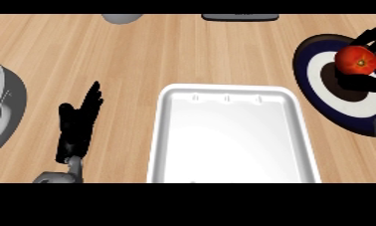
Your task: Pick the tomato from the tray and place it in the plate
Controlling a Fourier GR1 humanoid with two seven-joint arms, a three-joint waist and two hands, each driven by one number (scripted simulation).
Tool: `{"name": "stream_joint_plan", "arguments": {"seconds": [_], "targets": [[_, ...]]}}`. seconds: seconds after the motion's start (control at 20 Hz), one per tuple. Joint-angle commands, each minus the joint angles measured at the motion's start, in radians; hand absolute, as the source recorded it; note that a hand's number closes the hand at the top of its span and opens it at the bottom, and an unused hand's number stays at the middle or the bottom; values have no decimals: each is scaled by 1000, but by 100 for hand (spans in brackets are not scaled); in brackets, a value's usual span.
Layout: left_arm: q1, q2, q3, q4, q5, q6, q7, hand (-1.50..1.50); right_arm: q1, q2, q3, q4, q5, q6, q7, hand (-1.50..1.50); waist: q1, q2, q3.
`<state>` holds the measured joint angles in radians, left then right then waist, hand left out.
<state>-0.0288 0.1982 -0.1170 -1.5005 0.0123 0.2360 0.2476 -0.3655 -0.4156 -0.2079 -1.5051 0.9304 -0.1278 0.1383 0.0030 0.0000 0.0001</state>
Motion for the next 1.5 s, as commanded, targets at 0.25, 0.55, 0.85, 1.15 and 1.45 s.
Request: {"name": "stream_joint_plan", "arguments": {"seconds": [0.25,0.55,0.85,1.15,1.45], "targets": [[10,-27,-6,4,-26,-13,-19,0,-99,-85,-68,407,-11,-28,-142,150,8,3,0],[-55,4,56,97,5,-56,-52,0,-145,-133,-75,602,-82,150,-221,150,7,6,0],[-2,-38,27,51,-26,-24,-49,0,-256,-216,-60,832,-55,218,-341,-150,17,6,1],[-8,7,64,43,7,-78,-31,0,-213,-165,-159,770,-234,209,-585,-150,0,2,1],[48,-50,26,33,-38,-14,-70,0,-272,-167,-387,792,-525,362,-650,-150,-3,-2,1]]}}
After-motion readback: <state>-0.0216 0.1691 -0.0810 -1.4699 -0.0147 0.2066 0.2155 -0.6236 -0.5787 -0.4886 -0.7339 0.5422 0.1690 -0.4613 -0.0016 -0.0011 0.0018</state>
